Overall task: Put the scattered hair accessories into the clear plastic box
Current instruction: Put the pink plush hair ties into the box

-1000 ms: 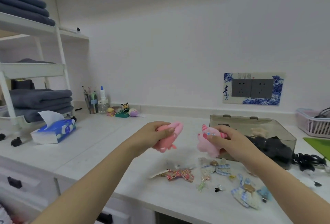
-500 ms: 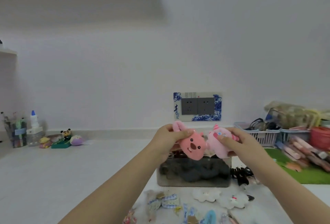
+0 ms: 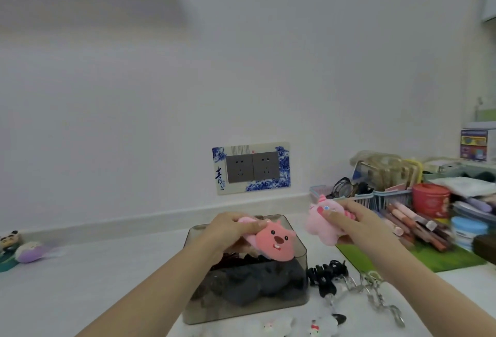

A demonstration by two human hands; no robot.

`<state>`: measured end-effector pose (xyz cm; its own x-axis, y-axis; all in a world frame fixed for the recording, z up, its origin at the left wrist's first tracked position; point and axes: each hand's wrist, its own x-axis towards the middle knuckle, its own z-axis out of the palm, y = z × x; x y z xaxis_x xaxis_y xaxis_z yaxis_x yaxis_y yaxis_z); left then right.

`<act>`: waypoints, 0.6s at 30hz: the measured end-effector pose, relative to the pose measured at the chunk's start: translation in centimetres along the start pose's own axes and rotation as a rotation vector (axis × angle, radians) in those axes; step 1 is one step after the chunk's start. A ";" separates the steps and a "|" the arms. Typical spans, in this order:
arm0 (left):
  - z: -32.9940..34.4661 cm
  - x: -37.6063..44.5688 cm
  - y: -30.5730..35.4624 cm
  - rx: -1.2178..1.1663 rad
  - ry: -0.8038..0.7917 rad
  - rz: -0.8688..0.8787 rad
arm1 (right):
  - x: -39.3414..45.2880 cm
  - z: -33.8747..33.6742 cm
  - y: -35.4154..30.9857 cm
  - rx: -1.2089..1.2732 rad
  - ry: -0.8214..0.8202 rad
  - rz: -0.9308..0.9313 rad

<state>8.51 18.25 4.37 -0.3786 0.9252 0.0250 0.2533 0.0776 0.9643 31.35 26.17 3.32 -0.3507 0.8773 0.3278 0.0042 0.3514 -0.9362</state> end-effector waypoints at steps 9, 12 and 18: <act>-1.1 1.2 -1.5 0.142 -0.149 -0.004 | 1.0 1.0 0.6 -0.036 -0.056 0.009; -1.6 1.4 -1.5 0.162 -0.241 -0.004 | 0.9 1.1 0.9 -0.033 -0.065 0.006; -1.6 1.5 -1.7 0.249 -0.410 -0.062 | 1.2 0.9 0.8 -0.032 -0.056 -0.010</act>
<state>6.13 18.91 3.21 -0.0305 0.9823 -0.1847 0.4656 0.1775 0.8670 30.10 27.18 2.81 -0.4027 0.8543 0.3287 0.0302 0.3713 -0.9280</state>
